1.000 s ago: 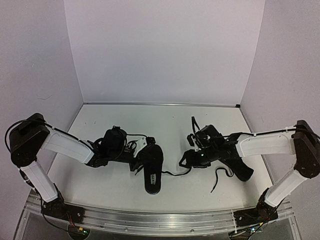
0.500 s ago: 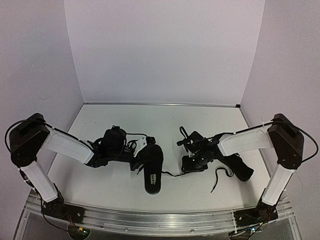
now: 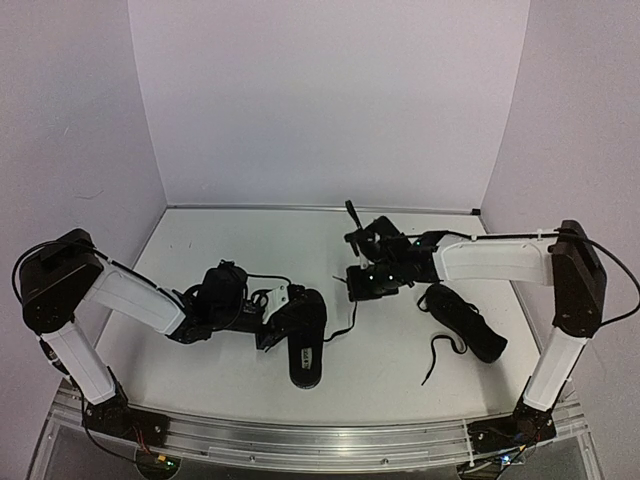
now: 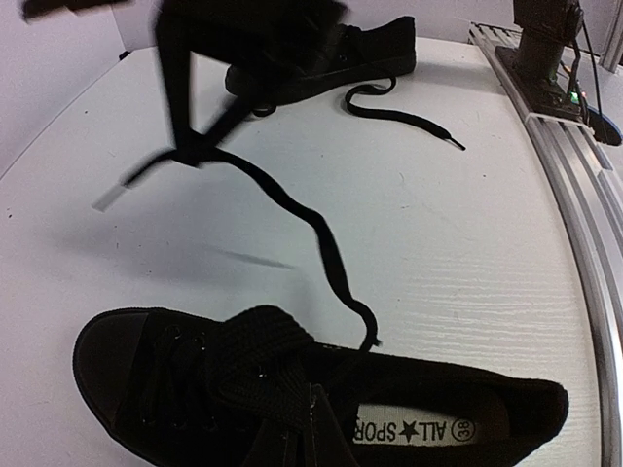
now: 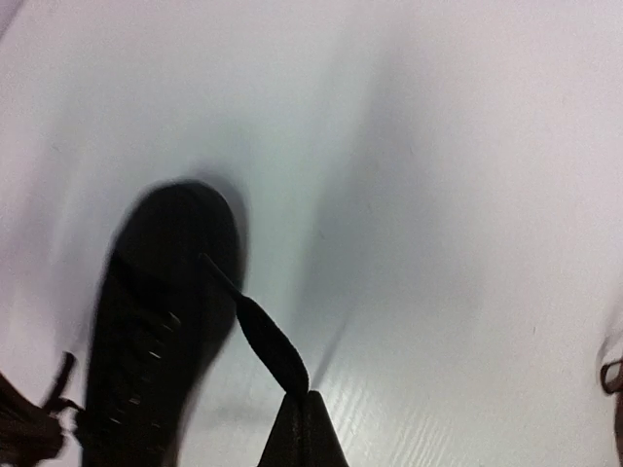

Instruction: Tie the shoes

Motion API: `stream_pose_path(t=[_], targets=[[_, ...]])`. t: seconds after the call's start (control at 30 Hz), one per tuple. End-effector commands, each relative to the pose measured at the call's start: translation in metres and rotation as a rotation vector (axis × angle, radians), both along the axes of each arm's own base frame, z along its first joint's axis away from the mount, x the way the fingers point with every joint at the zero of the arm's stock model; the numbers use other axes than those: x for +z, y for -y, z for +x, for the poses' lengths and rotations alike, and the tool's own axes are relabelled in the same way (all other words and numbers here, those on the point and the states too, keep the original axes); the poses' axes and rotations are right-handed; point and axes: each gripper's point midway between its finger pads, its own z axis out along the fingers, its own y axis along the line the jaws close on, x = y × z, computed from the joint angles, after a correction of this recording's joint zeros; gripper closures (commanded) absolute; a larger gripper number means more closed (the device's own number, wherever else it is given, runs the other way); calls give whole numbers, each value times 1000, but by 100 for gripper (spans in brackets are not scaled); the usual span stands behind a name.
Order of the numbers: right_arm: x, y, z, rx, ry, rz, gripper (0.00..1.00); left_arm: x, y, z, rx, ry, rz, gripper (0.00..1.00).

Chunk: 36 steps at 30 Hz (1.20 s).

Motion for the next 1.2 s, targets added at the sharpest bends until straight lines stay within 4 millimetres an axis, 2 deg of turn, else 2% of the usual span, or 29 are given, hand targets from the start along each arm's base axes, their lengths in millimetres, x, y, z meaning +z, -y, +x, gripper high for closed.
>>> stream_pose_path(t=[0.0, 0.1, 0.3, 0.37, 0.43, 0.53, 0.67, 0.8, 0.93, 1.07, 1.13, 1.17], targets=[[84, -24, 34, 63, 185, 98, 100, 8, 6, -3, -37, 77, -22, 100], [87, -52, 41, 138, 169, 141, 100, 7, 6, -7, -49, 103, -8, 100], [111, -113, 59, 262, 167, 290, 100, 6, 5, -10, -52, 136, -6, 100], [112, -134, 62, 307, 153, 337, 100, 3, 4, -11, -53, 149, 5, 100], [103, -155, 65, 346, 124, 371, 100, 0, 3, -13, -52, 159, 18, 100], [98, -181, 60, 405, 87, 425, 100, -2, 2, -13, -46, 165, 27, 100], [92, -200, 55, 440, 64, 453, 98, 1, 0, -11, -27, 183, 21, 100], [84, -201, 47, 457, 24, 461, 69, 3, -1, -11, -18, 193, 18, 100], [95, -180, 44, 433, 24, 452, 43, 5, 0, -10, -21, 202, 17, 100], [114, -147, 34, 412, 36, 450, 38, 5, 1, -9, -21, 202, 21, 100], [117, -132, 23, 411, 33, 448, 38, 6, 1, -8, -18, 201, 22, 100], [111, -123, 15, 406, 18, 442, 38, 7, 1, -8, -17, 200, 24, 100]])
